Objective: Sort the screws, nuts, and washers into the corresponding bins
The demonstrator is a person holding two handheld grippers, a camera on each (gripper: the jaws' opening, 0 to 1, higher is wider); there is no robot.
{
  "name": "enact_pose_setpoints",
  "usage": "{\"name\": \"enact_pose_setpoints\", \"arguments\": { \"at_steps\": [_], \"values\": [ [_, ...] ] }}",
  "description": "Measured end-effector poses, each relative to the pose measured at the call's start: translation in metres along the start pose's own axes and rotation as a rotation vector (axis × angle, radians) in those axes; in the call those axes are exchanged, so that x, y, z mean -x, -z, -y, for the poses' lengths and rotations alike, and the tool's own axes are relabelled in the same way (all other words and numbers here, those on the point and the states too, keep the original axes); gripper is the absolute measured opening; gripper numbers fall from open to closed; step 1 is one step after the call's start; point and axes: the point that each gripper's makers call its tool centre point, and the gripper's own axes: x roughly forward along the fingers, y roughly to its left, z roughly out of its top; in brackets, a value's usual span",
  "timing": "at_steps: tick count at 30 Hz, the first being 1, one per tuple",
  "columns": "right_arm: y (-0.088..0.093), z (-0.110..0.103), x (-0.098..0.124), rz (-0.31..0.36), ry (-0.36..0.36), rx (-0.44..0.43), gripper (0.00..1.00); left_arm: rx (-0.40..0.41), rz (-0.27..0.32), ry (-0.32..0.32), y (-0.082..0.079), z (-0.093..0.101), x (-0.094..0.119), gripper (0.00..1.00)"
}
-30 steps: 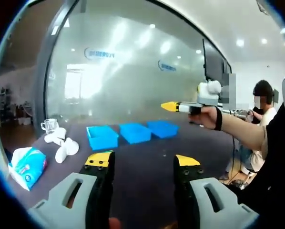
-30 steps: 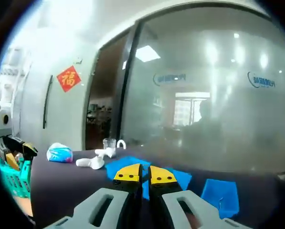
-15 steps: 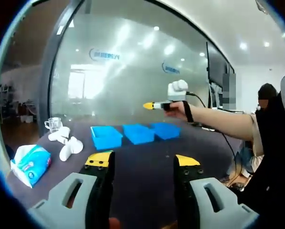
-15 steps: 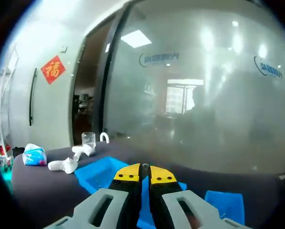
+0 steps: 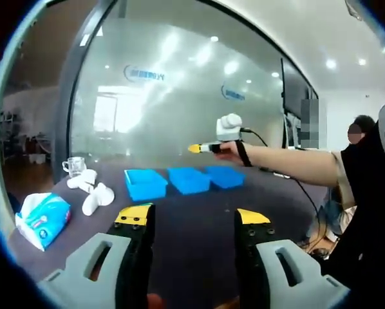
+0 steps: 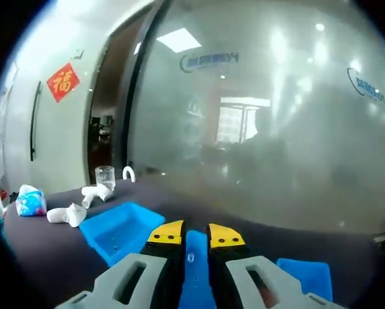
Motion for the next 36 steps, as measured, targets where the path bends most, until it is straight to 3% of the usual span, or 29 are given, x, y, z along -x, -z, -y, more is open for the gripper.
{"name": "enact_pose_setpoints", "arguments": {
  "at_steps": [4,13,27,36],
  "values": [
    [-0.007,0.003,0.009,0.036,0.013,0.032,0.23,-0.001,0.002,0.004,-0.001,0.001,0.0,0.48],
    [-0.009,-0.009,0.044,0.058,-0.07,-0.025,0.25,0.013,0.0,0.035,-0.002,0.004,-0.002,0.48],
    [-0.016,-0.016,0.139,0.14,-0.178,-0.025,0.25,0.007,0.005,0.092,-0.001,0.013,-0.008,0.48],
    [0.008,-0.02,0.208,0.146,-0.228,-0.027,0.25,-0.019,-0.022,0.128,0.003,0.016,-0.01,0.49]
  ]
}}
